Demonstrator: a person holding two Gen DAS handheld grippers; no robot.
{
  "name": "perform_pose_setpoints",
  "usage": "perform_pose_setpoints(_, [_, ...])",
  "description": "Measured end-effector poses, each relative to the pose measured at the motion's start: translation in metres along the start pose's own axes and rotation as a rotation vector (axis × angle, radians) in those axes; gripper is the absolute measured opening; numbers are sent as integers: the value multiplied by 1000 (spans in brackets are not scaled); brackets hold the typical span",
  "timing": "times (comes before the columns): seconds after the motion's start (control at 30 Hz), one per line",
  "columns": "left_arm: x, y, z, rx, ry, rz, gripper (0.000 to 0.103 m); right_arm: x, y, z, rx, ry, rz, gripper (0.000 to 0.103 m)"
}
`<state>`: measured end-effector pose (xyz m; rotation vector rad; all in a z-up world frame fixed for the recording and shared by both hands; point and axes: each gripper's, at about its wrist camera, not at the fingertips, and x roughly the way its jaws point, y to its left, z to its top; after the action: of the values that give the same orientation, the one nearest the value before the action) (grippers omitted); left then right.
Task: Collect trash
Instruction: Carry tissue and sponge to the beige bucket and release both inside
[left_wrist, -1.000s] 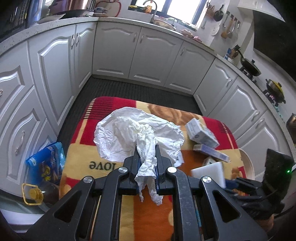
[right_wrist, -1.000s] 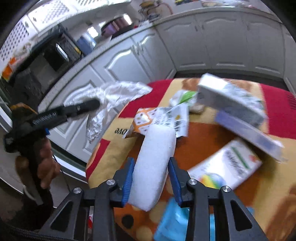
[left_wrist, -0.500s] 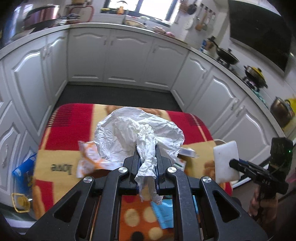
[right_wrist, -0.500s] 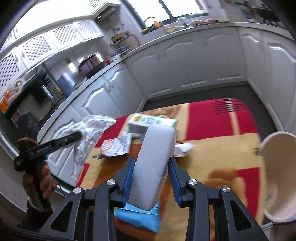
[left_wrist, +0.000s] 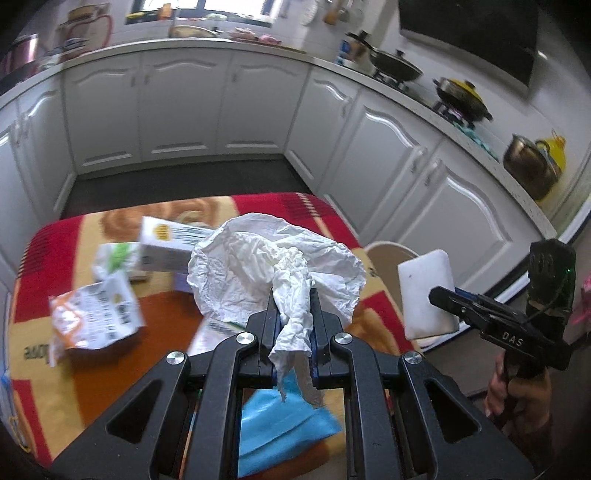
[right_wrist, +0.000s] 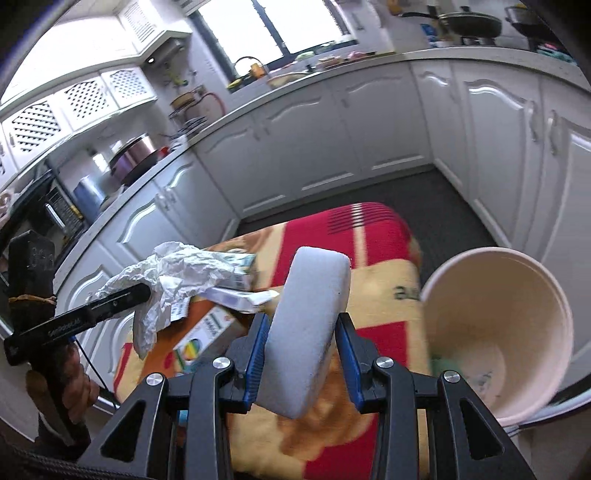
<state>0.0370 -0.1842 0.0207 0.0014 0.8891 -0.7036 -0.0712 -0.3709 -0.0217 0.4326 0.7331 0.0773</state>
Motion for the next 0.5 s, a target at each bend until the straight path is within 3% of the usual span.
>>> perform_pose_setpoints(0.5, [86,-101,4,130,108,-58,9,-22,-88,-8,99,-9,-179,36])
